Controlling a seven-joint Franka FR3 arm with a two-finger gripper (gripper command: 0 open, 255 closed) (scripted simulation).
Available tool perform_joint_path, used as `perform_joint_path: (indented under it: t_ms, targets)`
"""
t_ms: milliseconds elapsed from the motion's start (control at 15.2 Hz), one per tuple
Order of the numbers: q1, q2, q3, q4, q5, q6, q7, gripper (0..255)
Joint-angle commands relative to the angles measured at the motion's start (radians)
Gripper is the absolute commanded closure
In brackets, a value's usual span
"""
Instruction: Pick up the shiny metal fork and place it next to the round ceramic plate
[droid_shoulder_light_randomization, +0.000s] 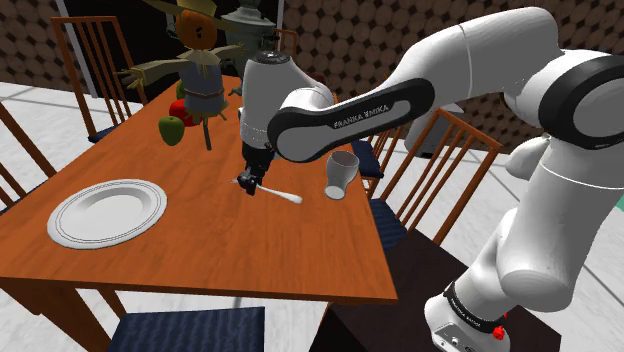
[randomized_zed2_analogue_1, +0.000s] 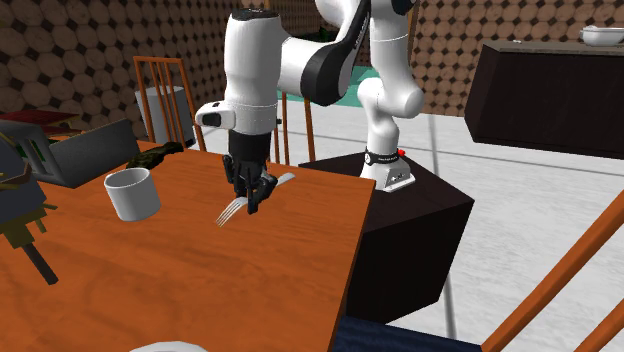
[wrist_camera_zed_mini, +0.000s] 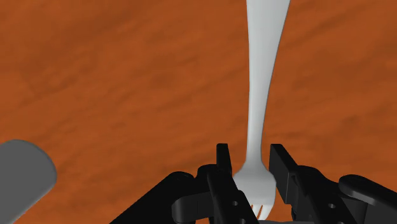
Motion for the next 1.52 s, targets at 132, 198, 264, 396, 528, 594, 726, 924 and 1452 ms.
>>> perform_joint_path:
  t_ms: [132, 198, 264, 396, 528, 594, 726, 924, 1452]
  targets:
    - [0.042, 0.172, -0.008, 0.239, -0.054, -0.080, 0.030, 255]
    - [0.056, 0.215, -0.011, 0.303, -0.064, -0.104, 0.034, 255]
    - [0.070, 0.259, -0.015, 0.370, -0.074, -0.129, 0.036, 255]
    - [0.080, 0.292, -0.019, 0.407, -0.082, -0.135, 0.039, 255]
    - [0.080, 0.300, -0.022, 0.393, -0.087, -0.113, 0.044, 255]
    - [0.080, 0.305, -0.023, 0.386, -0.089, -0.102, 0.047, 255]
    - [0.081, 0.314, -0.026, 0.374, -0.094, -0.081, 0.052, 255]
    - [0.083, 0.330, -0.030, 0.357, -0.103, -0.049, 0.060, 255]
    - [0.089, 0.376, -0.044, 0.324, -0.126, 0.027, 0.082, 255]
